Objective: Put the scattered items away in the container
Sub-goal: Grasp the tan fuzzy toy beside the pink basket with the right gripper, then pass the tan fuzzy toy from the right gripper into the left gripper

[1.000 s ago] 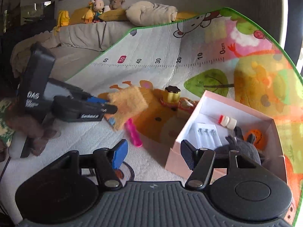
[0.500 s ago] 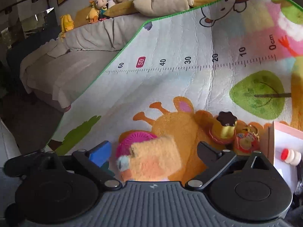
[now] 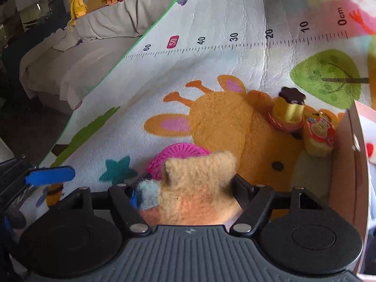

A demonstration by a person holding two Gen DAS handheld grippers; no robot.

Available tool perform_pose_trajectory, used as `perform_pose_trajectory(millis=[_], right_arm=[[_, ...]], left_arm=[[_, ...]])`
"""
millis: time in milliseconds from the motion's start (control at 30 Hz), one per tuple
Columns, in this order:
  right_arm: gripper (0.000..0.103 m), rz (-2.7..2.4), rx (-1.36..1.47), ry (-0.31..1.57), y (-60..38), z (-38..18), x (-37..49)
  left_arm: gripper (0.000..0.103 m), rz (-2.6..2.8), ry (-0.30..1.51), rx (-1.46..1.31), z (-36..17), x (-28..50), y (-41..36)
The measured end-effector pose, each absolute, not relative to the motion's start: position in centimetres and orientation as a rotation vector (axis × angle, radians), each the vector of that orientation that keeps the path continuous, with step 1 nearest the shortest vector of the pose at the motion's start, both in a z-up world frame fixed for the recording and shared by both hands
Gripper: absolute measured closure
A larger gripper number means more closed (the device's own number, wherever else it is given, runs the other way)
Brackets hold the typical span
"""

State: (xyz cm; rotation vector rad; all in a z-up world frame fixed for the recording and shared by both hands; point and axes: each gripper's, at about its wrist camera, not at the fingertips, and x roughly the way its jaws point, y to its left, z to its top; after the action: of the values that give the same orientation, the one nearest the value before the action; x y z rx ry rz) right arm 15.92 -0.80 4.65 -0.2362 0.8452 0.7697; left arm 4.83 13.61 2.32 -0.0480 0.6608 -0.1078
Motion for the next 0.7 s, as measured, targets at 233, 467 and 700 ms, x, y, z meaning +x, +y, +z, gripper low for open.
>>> perform_pose_trajectory(millis=[233,467,700], right_arm=[[0.019,0.761,-0.248,0.823,-9.0,4.9,9.9],[0.019,0.736,-0.229,0.78,-14.2,4.8,7.3],[0.09,0.732,-0.201,0.76,-15.4,5.4,7.2]], left_arm=[[0.001,-0.262,0.699,-0.013,1.7,2.9,10.4],[0.001,-0.315,0.711,0.046,1.8,2.8,7.2],[0.001,-0.218,0.719,0.036,2.7,3.7,7.4]])
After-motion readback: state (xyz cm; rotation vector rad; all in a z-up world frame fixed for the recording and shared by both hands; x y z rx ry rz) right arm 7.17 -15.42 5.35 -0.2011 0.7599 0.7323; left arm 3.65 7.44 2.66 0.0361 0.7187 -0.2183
